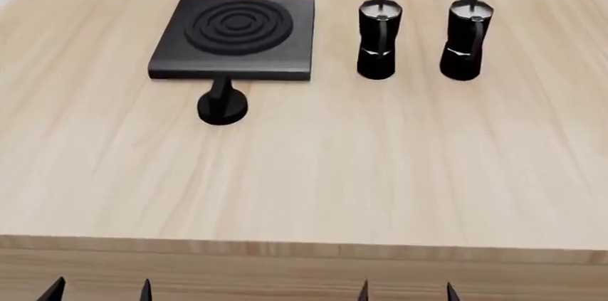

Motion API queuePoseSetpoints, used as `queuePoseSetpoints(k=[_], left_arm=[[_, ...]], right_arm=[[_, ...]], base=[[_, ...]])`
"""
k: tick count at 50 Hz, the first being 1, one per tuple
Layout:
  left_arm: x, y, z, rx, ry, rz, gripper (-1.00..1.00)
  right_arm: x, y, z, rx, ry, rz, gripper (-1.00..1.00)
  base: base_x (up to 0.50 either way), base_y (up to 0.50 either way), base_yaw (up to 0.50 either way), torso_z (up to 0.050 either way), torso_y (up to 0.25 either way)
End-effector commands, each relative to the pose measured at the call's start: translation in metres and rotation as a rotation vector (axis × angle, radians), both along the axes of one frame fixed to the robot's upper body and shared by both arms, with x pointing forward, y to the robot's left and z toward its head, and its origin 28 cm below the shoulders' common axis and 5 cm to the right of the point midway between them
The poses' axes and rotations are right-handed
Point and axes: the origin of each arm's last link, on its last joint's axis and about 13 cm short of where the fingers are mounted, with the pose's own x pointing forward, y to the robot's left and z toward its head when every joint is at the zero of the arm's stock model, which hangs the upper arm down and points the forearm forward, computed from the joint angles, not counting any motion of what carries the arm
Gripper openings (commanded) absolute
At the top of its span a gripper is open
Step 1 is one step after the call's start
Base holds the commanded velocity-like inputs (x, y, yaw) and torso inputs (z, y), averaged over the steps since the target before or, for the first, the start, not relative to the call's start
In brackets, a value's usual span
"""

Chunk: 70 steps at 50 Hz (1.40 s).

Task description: Put the right moka pot on the stove.

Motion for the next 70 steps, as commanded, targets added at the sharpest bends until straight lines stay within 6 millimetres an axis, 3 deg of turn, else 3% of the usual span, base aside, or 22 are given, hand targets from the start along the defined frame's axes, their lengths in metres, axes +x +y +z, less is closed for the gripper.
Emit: queuePoseSetpoints(k=[1, 70], left_arm=[[0.0, 0.0, -0.0011, 0.001, 0.001, -0.004, 1.0], [0.0014, -0.0002, -0.0014, 0.004, 0.02, 0.002, 1.0]], right_arm=[[0.0012, 0.001, -0.0019, -0.01, 0.006, 0.007, 1.0], [0.0019, -0.0001, -0.0048, -0.043, 0.003, -0.012, 1.0]], base=[[0.18, 0.0, 0.0, 0.0, 0.0], [0.18, 0.02, 0.0, 0.0, 0.0]])
